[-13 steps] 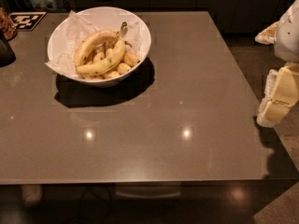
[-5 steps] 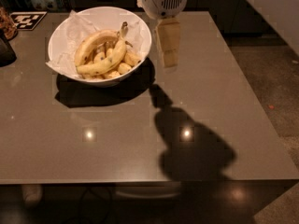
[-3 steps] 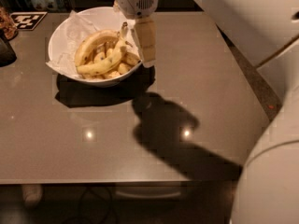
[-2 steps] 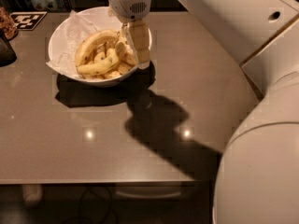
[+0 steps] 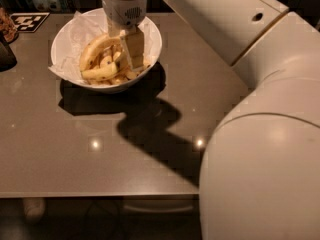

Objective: Pick banana from white bowl

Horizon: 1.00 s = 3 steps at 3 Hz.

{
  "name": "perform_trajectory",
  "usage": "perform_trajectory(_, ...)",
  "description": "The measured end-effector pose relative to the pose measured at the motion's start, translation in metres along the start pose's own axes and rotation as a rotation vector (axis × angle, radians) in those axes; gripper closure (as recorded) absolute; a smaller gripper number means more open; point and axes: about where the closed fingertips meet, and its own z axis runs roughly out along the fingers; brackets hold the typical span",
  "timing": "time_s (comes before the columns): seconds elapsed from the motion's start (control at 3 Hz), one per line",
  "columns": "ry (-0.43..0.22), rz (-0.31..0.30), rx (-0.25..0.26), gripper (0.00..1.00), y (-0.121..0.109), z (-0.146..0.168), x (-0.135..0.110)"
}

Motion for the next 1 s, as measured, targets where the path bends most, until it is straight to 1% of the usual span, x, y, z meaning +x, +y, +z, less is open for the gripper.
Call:
perform_trajectory(0.33, 0.000, -0.014, -0.009, 0.40, -0.007, 0.005, -0.005)
perform_trajectory(1.0, -0.001, -0.030, -0.025, 0.43, -0.014, 0.016, -0.008)
